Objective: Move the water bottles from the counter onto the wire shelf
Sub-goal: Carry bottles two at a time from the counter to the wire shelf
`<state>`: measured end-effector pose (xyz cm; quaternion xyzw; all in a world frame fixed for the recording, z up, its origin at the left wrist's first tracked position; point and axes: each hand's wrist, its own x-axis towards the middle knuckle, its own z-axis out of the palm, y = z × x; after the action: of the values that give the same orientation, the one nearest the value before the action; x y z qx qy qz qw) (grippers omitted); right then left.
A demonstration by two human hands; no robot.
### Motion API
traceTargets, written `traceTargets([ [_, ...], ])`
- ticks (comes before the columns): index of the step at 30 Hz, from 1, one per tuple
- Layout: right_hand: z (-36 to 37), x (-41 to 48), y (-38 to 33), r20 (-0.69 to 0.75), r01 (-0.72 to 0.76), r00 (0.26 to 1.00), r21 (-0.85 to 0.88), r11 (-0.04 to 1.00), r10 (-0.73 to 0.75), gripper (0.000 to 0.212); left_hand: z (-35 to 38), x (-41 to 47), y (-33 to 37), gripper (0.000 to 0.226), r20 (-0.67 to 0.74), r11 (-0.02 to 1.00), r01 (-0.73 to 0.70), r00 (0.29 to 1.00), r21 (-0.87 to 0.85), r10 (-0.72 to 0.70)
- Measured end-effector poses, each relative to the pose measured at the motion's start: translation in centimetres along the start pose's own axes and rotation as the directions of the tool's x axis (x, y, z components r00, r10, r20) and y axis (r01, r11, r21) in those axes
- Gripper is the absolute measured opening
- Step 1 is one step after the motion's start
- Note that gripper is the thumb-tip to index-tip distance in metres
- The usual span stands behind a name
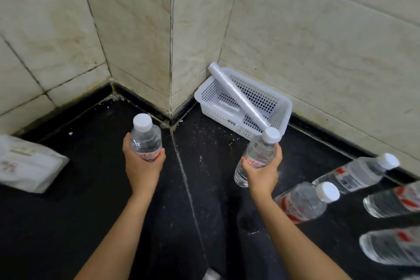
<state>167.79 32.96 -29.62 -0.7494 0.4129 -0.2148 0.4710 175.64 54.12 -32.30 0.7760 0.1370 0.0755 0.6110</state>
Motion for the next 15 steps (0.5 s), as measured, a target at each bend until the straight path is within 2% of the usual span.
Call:
traceTargets([
  [3,-0.9,-2.1,0.4,0.068,0.040,0.997,0.017,0.999,-0.041,0.086,-0.5,-3.5,-0.2,0.085,0.043,1.000,0.004,0.999,0.018,-0.005],
  [9,-4.7,-7.8,2.9,0.250,0.091,0.963,0.042,0.995,-0.099,0.089,-1.9,-12.0,0.1,0.079,0.152,0.993,-0.089,0.985,0.083,0.076],
  [15,-13.0,-12.9,6.7,0.341,0.114,0.932,0.051,0.992,-0.124,0.086,-3.1,-22.0,0.1,0.076,0.256,0.989,-0.121,0.962,0.089,0.095],
])
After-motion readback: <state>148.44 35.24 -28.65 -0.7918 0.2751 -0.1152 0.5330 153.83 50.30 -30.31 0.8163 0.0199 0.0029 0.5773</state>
